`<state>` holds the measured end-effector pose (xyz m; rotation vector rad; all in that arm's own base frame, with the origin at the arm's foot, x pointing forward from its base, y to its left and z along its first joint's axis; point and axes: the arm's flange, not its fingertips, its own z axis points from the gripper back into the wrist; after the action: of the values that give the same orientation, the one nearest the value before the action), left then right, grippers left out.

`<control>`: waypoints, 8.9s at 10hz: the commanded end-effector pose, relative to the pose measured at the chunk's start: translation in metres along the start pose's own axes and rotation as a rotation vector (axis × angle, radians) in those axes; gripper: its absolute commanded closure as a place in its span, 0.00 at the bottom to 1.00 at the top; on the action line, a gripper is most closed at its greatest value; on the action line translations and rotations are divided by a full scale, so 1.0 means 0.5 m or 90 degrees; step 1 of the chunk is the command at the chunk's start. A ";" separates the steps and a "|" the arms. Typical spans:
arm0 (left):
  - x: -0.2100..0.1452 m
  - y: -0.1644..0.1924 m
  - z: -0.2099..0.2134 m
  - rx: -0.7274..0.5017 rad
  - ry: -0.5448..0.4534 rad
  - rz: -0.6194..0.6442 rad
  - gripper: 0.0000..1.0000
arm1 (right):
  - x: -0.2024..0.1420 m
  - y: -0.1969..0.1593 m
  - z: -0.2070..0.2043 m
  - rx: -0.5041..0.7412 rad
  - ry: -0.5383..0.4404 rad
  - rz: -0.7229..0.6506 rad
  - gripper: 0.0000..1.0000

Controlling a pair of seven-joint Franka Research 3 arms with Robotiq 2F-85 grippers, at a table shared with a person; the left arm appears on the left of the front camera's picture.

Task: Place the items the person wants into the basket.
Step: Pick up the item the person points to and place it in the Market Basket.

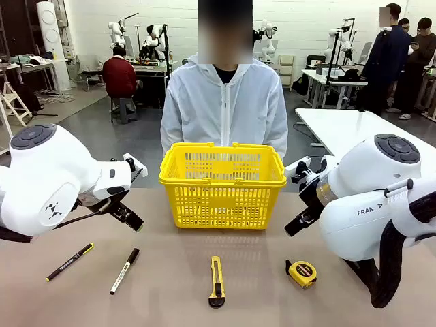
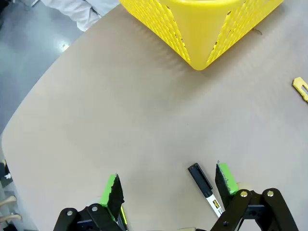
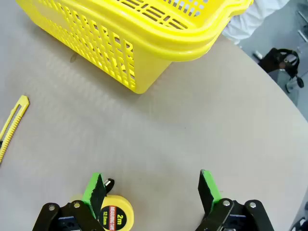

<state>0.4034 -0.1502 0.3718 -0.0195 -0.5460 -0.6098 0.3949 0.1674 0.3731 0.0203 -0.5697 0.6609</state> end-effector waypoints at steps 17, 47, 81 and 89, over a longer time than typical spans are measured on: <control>0.009 -0.004 0.094 0.006 -0.003 -0.029 0.00 | -0.017 0.007 0.101 -0.052 -0.038 -0.012 0.00; -0.253 0.542 0.596 -0.375 -0.227 0.038 0.00 | -0.387 -0.433 0.684 0.233 -0.243 -0.259 0.00; -0.253 0.542 0.596 -0.375 -0.227 0.038 0.00 | -0.060 -0.254 0.186 0.007 0.277 -0.297 0.00; -0.253 0.542 0.596 -0.375 -0.227 0.038 0.00 | -0.099 -0.227 -0.043 0.004 0.321 -0.247 0.00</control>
<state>0.3226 0.1911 0.6023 -0.7015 -0.6712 -0.6737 0.4399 0.0563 0.3514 -0.0075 -0.0674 0.2561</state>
